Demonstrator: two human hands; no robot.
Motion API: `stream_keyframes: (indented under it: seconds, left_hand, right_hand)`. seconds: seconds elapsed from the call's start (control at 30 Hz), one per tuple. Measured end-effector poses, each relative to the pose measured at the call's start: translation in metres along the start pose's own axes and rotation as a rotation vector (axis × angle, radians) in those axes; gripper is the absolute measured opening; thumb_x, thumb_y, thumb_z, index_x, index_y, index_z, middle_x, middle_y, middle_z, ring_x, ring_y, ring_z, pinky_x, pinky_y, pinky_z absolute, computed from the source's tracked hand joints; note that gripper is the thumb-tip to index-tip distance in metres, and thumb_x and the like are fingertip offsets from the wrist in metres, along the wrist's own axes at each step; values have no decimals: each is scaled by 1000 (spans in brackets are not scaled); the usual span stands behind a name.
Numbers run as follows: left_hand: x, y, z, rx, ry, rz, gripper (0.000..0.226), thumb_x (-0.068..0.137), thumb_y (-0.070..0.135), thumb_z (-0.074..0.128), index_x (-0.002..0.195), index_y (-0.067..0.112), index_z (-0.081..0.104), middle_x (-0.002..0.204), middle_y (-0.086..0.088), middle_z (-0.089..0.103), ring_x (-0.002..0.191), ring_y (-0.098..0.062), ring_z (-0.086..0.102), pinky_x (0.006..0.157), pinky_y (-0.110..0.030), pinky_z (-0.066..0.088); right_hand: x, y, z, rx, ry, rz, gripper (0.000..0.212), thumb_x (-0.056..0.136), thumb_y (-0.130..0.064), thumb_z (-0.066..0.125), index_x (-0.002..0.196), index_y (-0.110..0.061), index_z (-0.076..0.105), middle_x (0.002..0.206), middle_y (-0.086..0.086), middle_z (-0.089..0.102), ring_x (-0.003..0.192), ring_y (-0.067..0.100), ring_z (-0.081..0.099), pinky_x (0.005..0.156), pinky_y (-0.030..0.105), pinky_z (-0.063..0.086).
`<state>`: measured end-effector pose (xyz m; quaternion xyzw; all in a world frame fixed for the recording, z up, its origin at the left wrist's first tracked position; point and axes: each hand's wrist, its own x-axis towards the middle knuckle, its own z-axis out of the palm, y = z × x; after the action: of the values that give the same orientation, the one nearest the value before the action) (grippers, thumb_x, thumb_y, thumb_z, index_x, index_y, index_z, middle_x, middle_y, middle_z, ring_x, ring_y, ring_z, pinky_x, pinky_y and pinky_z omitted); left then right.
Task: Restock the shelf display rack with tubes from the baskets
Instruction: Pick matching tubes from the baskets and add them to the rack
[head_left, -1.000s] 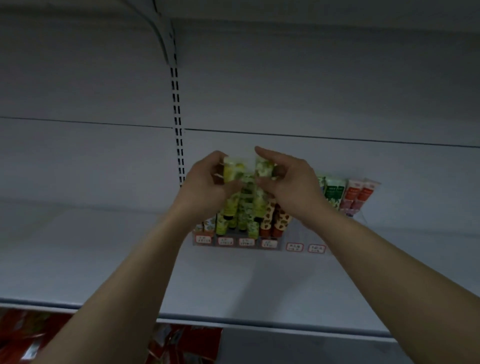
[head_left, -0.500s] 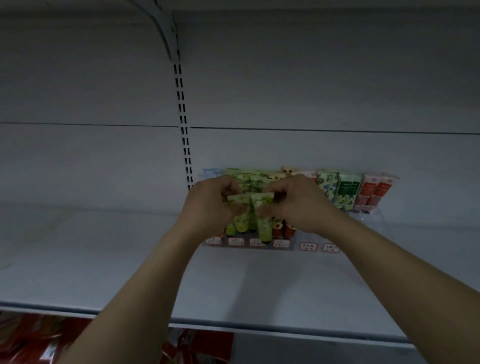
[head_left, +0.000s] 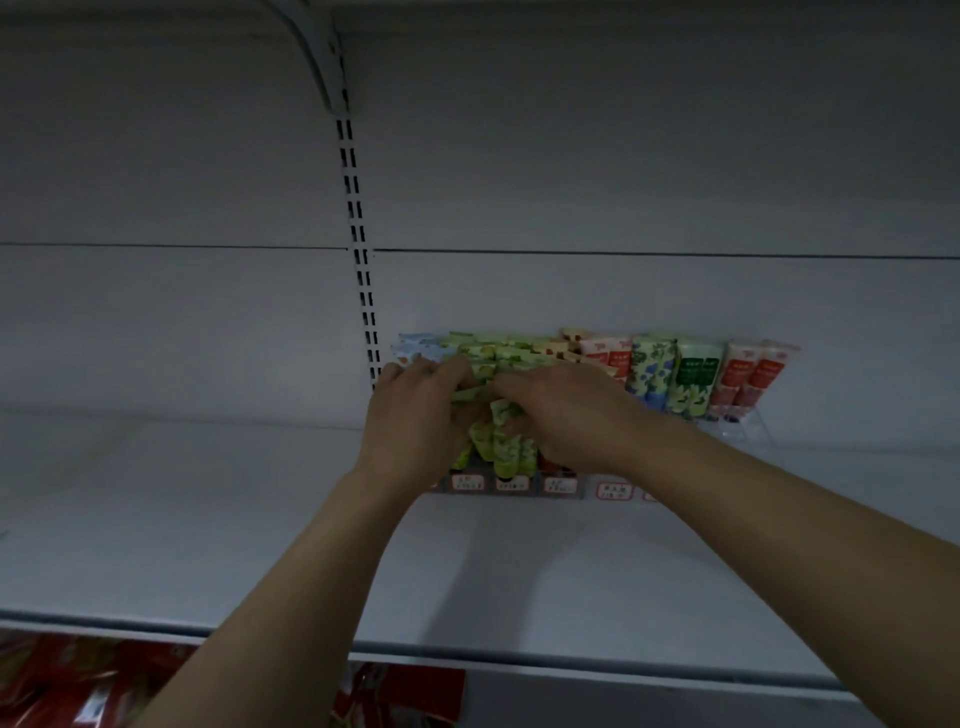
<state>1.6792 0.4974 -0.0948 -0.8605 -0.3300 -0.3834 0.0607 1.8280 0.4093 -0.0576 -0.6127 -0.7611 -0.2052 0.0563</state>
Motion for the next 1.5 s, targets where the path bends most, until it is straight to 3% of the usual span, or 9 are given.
stream_keyframes:
  seconds: [0.17, 0.27, 0.43, 0.67, 0.9, 1.07, 1.23, 1.4, 1.5]
  left_hand:
    - [7, -4, 0, 63, 16, 84, 21, 67, 29, 65, 84, 18, 62, 70, -9, 61, 65, -30, 56, 67, -30, 25]
    - [14, -6, -2, 128, -10, 168, 20, 65, 29, 65, 82, 20, 59, 68, -5, 60, 69, -28, 55, 67, -30, 21]
    - [18, -16, -2, 160, -32, 192, 20, 68, 36, 64, 83, 23, 61, 73, 1, 64, 76, -26, 54, 64, -30, 10]
    - [18, -13, -2, 140, -75, 198, 25, 81, 38, 58, 101, 28, 68, 97, 5, 71, 91, -24, 56, 70, -30, 16]
    - [24, -13, 0, 180, -103, 253, 37, 82, 48, 42, 97, 24, 66, 91, 3, 69, 87, -23, 58, 72, -32, 15]
    - [23, -13, 2, 209, -77, 265, 48, 81, 50, 27, 93, 24, 66, 85, 4, 69, 82, -22, 60, 74, -33, 20]
    - [19, -15, 4, 185, -63, 262, 46, 85, 50, 27, 93, 24, 65, 83, 6, 68, 78, -19, 58, 73, -31, 18]
    - [17, -20, 4, 154, -46, 266, 45, 85, 52, 30, 92, 23, 65, 85, 5, 69, 78, -20, 61, 72, -30, 18]
    - [17, -19, 6, 131, -29, 260, 46, 84, 51, 32, 92, 21, 66, 83, 2, 70, 76, -23, 62, 73, -32, 23]
  right_hand:
    - [6, 4, -8, 17, -43, -85, 32, 95, -27, 52, 127, -23, 46, 115, 2, 60, 95, 28, 59, 69, 36, 48]
    - [10, 6, -11, -18, -96, -117, 32, 97, -29, 48, 128, -22, 42, 104, 7, 63, 84, 30, 57, 71, 42, 50]
    - [17, 5, -13, -84, -107, -160, 36, 99, -34, 43, 132, -22, 40, 97, 7, 64, 81, 26, 55, 85, 36, 44]
    - [15, 11, -16, -131, -71, -106, 39, 98, -38, 43, 133, -21, 41, 106, 6, 65, 89, 28, 56, 91, 34, 38]
    - [19, 10, -10, -141, -57, -72, 37, 98, -42, 41, 127, -20, 44, 102, 6, 66, 89, 28, 59, 92, 36, 41]
    - [14, 8, -3, -153, 5, -43, 39, 98, -41, 39, 130, -20, 43, 107, 6, 66, 91, 29, 62, 74, 33, 45]
    - [13, 12, -2, -119, 10, -42, 35, 98, -41, 40, 125, -20, 47, 107, 5, 67, 95, 29, 61, 98, 42, 40]
    - [10, 11, 5, -53, 95, -74, 29, 94, -34, 50, 113, -12, 55, 91, 11, 67, 80, 32, 62, 74, 35, 43]
    - [9, 9, 4, -26, 46, -18, 30, 96, -35, 45, 121, -18, 47, 98, 8, 63, 87, 28, 59, 62, 33, 42]
